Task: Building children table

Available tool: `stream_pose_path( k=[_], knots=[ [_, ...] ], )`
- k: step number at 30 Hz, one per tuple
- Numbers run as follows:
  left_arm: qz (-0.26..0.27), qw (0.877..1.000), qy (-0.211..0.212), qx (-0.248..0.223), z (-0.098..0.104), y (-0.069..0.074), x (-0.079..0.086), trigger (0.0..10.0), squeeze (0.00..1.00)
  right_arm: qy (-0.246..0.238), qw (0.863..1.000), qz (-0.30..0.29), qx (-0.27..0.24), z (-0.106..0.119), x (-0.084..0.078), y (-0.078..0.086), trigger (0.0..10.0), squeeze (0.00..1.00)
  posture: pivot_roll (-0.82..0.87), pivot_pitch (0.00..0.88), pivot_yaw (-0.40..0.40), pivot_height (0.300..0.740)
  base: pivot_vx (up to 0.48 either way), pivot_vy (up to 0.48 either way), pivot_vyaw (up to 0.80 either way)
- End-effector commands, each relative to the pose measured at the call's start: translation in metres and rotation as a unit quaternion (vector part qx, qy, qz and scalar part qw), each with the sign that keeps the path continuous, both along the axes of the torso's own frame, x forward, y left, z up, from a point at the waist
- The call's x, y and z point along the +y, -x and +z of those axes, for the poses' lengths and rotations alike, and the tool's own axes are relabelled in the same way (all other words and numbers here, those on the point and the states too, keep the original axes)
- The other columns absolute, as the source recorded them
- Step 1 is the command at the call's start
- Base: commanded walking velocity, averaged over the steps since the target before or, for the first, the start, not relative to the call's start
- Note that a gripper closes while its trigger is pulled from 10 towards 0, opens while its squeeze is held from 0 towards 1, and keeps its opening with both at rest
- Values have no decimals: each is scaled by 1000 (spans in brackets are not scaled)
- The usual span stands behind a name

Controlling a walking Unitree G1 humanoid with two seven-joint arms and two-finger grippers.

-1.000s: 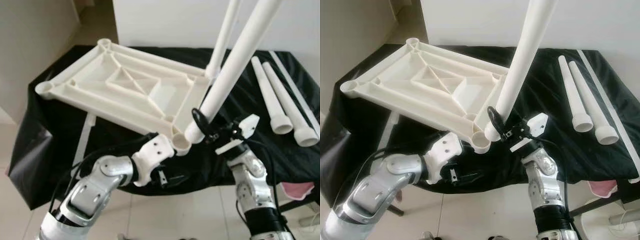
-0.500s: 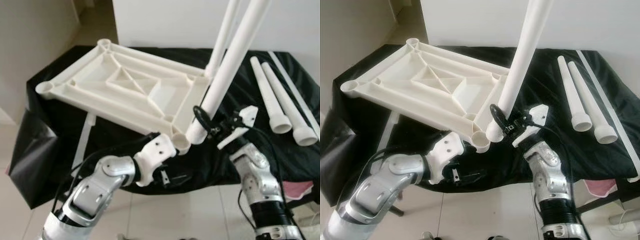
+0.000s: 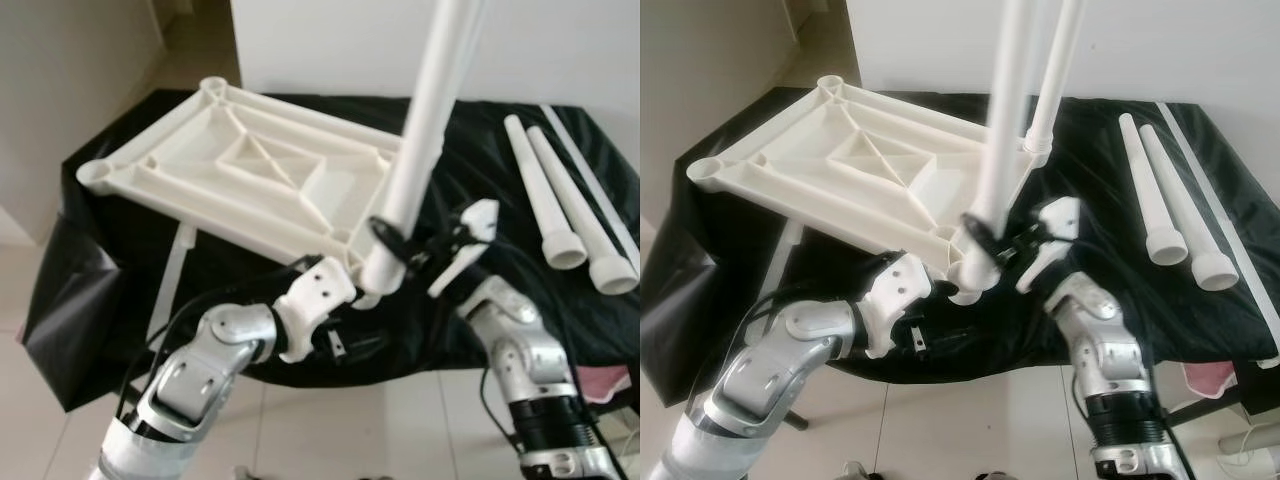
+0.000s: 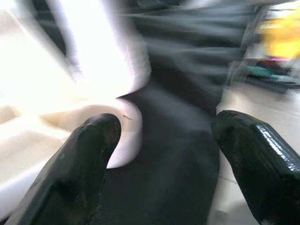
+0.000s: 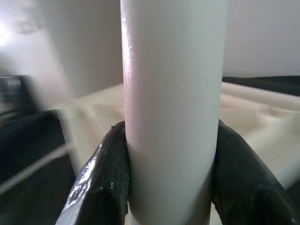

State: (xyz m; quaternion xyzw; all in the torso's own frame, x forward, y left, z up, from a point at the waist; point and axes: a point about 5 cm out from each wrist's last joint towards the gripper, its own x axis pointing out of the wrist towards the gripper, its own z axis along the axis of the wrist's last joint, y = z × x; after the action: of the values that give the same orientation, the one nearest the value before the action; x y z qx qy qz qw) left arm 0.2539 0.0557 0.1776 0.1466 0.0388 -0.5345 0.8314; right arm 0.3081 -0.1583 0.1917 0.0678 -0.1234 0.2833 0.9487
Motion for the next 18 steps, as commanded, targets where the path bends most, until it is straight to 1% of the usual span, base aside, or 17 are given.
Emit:
stream_pose_path(
  k=[1,2,3,4,5,6,8,9,10,11,13,18],
  knots=[
    [35,999,2,-17,2,-8,2,10000,0,16,999,-51,11,4,-10,-5,10000,0,-22,89,-30,740,0,0,0],
    [40,999,5,-20,4,-9,1,10000,0,16,996,-85,36,5,-17,-10,10000,0,-26,88,-30,740,0,0,0],
    [40,999,5,-20,4,-9,1,10000,0,16,996,-85,36,5,-17,-10,10000,0,-26,88,-30,740,0,0,0],
    [42,999,7,-21,4,-10,0,10000,0,25,992,-112,60,6,-23,-12,10000,0,-29,84,-29,740,0,0,0],
    [42,999,7,-21,4,-10,0,10000,0,25,992,-112,60,6,-23,-12,10000,0,-29,84,-29,740,0,0,0],
    [40,999,8,-23,4,-11,-1,10000,0,41,987,-132,87,7,-30,-14,10000,0,-36,81,-29,740,0,0,0],
    [39,999,8,-23,4,-11,-2,10000,0,46,986,-132,90,8,-30,-14,10000,0,-36,81,-29,740,0,0,0],
    [38,999,9,-23,4,-11,-2,10000,0,51,985,-127,107,7,-31,-13,10000,0,-41,77,-28,740,0,0,0],
    [36,999,9,-23,4,-11,-3,10000,0,54,981,-136,128,7,-35,-14,10000,0,-42,74,-28,740,0,0,0],
    [36,999,9,-23,4,-11,-3,10000,0,54,981,-136,128,7,-35,-14,10000,0,-42,74,-28,740,0,0,0],
    [32,999,10,-24,4,-11,-5,10000,0,57,970,-165,168,9,-44,-15,10000,0,-45,68,-28,740,0,0,0],
    [33,999,11,-25,3,-11,-6,10000,0,62,964,-171,192,12,-49,-15,10000,0,-46,64,-29,740,0,0,0]
  ],
)
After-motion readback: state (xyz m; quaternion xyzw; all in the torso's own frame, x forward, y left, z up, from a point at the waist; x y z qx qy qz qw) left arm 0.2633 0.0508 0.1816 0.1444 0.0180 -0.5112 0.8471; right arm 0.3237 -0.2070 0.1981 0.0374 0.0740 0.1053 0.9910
